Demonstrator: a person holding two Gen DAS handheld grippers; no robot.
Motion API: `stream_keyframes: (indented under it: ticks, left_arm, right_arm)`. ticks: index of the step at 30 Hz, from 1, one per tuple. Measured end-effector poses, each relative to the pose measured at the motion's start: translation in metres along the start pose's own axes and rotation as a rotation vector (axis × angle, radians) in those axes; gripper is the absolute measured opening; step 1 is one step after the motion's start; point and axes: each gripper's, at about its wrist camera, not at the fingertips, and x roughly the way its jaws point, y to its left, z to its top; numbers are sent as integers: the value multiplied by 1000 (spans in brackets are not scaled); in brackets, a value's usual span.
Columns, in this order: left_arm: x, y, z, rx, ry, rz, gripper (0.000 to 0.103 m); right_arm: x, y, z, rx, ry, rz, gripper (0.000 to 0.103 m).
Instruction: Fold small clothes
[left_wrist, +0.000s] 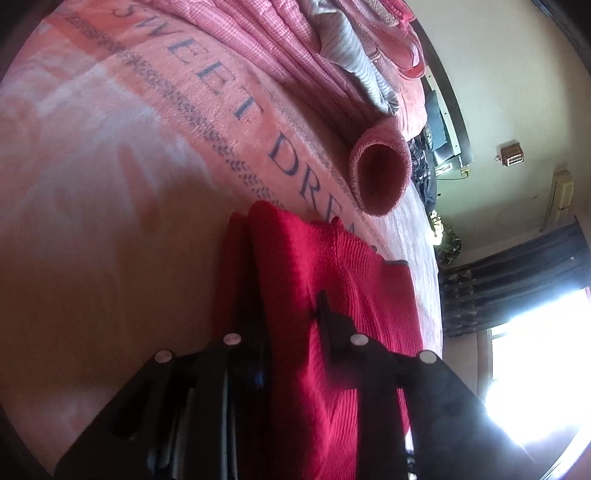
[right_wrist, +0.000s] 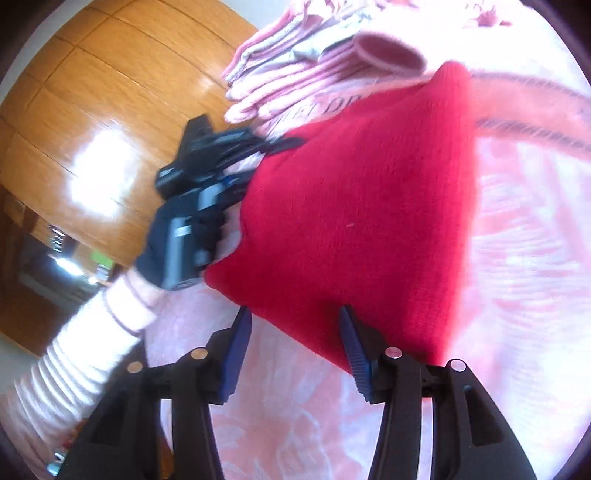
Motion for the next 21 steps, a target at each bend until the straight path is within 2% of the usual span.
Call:
stream_keyframes:
  ticks: [4, 6, 8, 10, 13, 14, 15, 16, 17, 19, 21]
  left_arm:
    - [-39, -3, -34, 27, 25, -7, 29]
    - [-54, -3, -62, 41, 42, -15, 31]
    - [-64, -1, -87, 36, 49, -24, 33]
    - [-66, -1, -106, 24, 63, -48, 36]
    - [-60, -2, -124, 45, 75, -28, 38]
    - [-57, -3, -127, 59, 81, -4, 37]
    - [-53, -2, -128, 61, 85, 7, 33]
    - [-49, -1, -130, 59, 101, 6, 27]
    - [-48, 0, -132, 63, 110, 13, 13]
    - [-48, -2, -133, 86, 111, 24, 13]
    - [-52, -7, -135, 135, 113, 68, 12]
  right_arm:
    - [-31, -26, -9, 71, -47, -68, 52]
    - [-39, -38, -15, 112, -54, -126, 60]
    - [-36, -46, -17, 148, -43, -119, 60]
    - [-27, -54, -19, 196, -20, -58, 60]
    - [-17, -58, -16, 206, 1, -74, 57]
    - [-14, -58, -14, 208, -2, -72, 52]
    - [-14, -57, -12, 212, -1, -64, 32]
    - [-12, -58, -11, 221, 14, -43, 25]
    - [-12, -57, -12, 226, 19, -44, 23]
    - [-18, -46, -11, 181, 22, -73, 20]
    - [-26, -37, -11, 159, 10, -67, 18]
